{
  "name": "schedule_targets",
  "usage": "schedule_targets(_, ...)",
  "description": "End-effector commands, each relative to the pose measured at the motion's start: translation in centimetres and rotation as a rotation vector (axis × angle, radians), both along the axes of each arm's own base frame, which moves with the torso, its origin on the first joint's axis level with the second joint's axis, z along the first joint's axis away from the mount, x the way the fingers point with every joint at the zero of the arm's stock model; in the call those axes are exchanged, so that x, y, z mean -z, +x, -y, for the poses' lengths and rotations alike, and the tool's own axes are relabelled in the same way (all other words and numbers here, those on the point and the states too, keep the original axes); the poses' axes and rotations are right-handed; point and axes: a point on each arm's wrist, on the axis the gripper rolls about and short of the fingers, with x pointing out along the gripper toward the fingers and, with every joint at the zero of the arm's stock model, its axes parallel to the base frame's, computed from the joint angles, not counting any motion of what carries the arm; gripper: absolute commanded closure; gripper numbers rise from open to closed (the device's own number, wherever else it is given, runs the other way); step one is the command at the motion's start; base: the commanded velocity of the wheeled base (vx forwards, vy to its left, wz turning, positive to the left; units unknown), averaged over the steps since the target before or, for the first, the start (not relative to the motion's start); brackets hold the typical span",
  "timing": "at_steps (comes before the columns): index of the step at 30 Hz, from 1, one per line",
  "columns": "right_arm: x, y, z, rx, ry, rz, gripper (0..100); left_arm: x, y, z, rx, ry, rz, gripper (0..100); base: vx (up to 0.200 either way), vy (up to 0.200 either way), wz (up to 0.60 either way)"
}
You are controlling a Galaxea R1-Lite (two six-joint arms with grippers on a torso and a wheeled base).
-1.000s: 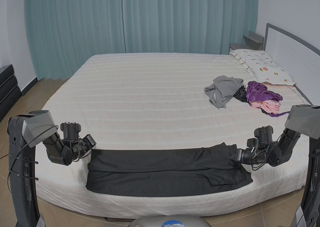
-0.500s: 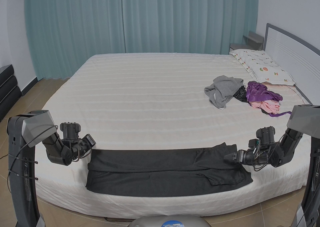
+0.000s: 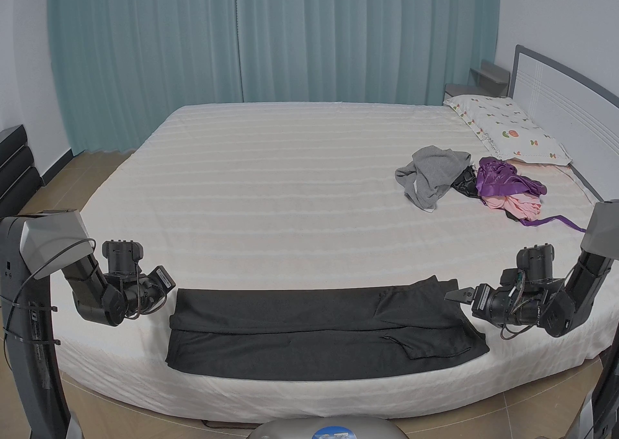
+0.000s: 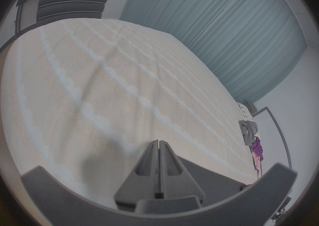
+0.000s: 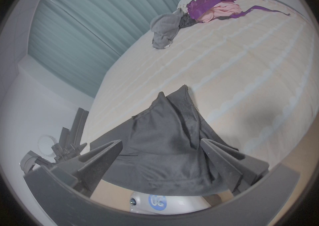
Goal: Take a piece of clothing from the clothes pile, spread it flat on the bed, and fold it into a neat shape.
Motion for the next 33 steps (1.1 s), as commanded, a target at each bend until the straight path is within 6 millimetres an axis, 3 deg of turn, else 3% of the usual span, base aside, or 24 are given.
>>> schedule_targets(1,-1.9,-3.2,0.1,0.040,0.051,0.048,0,-1.7,-2.4,0.2,0.002,-0.009,-0.016,100,0.000,0.000,0.00)
schedule_targets(5,-1.6,-5.4,0.2,0.063,0.079,0.050,0,-1.6,-4.2,0.4,-0.009,-0.029,-0.043,100,0.000,0.000,0.00)
schedule_targets(18,-1.1,-6.8,0.6,0.118,0.121,0.000,0,-0.4,-7.0,2.1,0.141,-0.008,-0.077,100,0.000,0.000,0.00)
schedule_targets(32,-0.9,-7.1,0.3,0.105,0.121,-0.020,0,-0.5,-6.6,2.1,0.188,0.050,-0.047,100,0.000,0.000,0.00)
schedule_targets(33,-0.9,-7.1,0.3,0.105,0.122,-0.018,0,-0.5,-6.5,2.1,0.184,0.051,-0.036,0,0.000,0.000,0.00)
